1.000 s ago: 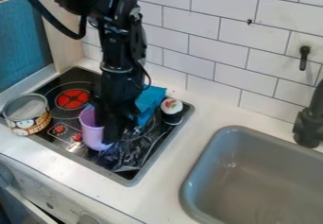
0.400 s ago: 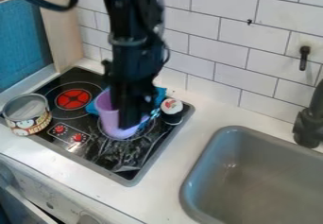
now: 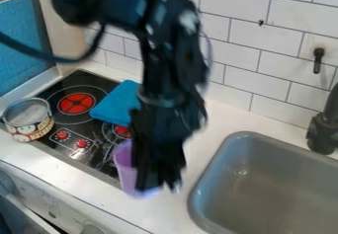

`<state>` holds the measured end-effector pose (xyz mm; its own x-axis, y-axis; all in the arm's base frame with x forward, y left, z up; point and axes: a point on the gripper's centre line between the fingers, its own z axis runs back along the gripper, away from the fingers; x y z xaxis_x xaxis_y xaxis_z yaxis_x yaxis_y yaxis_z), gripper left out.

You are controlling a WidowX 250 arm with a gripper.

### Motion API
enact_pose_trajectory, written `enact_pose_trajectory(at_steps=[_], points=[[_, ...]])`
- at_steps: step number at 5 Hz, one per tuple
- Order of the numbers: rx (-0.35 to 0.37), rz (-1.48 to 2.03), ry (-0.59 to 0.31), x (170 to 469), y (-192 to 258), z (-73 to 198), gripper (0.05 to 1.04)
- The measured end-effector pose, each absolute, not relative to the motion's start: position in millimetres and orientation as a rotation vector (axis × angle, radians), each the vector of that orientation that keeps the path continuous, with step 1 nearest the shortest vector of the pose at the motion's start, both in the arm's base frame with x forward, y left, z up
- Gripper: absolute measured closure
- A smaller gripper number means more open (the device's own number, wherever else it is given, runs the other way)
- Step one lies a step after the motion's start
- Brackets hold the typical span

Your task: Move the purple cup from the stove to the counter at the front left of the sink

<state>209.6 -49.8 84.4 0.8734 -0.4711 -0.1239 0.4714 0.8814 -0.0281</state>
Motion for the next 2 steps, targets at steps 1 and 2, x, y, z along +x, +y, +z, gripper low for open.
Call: enact_pose_trajectory(at_steps=[1, 2], points=[[-0.005, -0.541, 0.174, 210.1, -62.4, 57.4, 0.988], [-0.011, -0.561, 0.138, 219.0, -66.6, 50.4, 0.988]])
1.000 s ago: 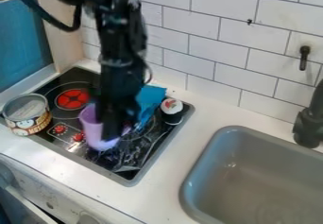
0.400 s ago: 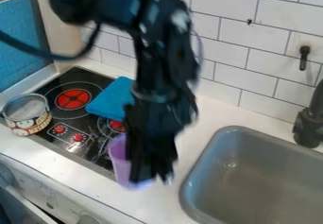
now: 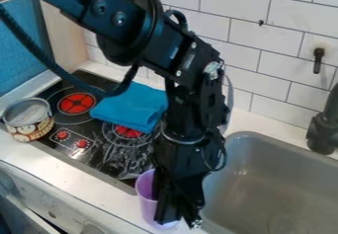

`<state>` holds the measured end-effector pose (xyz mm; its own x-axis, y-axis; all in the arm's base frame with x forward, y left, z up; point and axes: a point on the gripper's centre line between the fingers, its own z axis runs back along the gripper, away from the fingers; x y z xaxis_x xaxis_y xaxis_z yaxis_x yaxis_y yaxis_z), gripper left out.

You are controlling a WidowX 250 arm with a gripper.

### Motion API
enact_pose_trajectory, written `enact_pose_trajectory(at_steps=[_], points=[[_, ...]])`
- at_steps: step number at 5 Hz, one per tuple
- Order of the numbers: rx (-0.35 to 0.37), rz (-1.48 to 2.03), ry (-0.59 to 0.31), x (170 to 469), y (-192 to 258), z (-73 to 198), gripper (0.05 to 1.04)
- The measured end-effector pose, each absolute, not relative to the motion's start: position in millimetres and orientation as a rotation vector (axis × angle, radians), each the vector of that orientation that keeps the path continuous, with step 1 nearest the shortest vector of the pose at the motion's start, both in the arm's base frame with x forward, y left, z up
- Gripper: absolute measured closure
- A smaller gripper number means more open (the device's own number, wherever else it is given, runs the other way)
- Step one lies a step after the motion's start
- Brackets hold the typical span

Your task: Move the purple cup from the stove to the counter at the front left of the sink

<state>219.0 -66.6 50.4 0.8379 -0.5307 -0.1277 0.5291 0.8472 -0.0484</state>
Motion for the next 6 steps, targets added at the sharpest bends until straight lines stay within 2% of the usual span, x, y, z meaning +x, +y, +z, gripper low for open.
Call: enact_pose_trajectory(at_steps=[1, 3, 4, 5, 6], points=[[0.001, -0.561, 0.132, 229.6, -67.4, 49.2, 0.988], [0.071, -0.477, 0.177, 225.2, -56.3, 51.4, 0.966], [0.090, -0.435, 0.161, 221.6, -52.5, 65.5, 0.765], [0.043, -0.460, 0.091, 220.6, -56.2, 86.2, 0.482], [0.011, -0.448, 0.057, 221.0, -50.9, 97.7, 0.178]])
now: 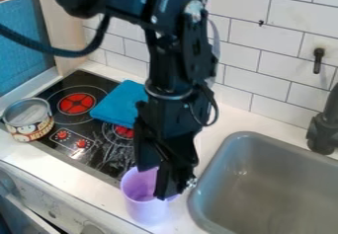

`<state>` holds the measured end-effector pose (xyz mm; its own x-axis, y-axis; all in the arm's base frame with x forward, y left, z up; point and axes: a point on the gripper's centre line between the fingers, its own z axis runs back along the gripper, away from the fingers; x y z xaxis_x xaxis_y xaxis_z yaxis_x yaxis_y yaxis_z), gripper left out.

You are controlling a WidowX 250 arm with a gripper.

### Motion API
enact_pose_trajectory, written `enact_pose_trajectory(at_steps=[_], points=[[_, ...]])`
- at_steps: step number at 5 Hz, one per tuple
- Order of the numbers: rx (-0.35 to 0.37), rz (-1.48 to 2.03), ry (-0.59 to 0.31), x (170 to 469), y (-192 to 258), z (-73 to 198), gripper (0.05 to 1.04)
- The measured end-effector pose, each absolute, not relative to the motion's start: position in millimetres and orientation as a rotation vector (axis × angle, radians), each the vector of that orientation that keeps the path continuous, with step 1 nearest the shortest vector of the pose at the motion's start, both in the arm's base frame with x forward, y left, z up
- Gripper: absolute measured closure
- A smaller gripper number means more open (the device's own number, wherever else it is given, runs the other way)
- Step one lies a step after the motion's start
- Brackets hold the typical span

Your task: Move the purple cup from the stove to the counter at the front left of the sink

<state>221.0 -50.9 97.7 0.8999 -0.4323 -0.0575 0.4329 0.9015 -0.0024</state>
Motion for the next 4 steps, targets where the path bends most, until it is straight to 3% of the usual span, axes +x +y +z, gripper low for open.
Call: enact_pose_trajectory(at_steps=[1, 2, 3, 4], points=[[0.021, -0.410, 0.025, 222.2, -37.2, 117.4, 0.072], [0.036, -0.286, -0.023, 234.7, -7.3, 141.0, 0.076], [0.057, -0.139, -0.003, 249.4, 29.6, 140.4, 0.078], [0.001, -0.017, 0.085, 255.3, 63.2, 126.6, 0.079]])
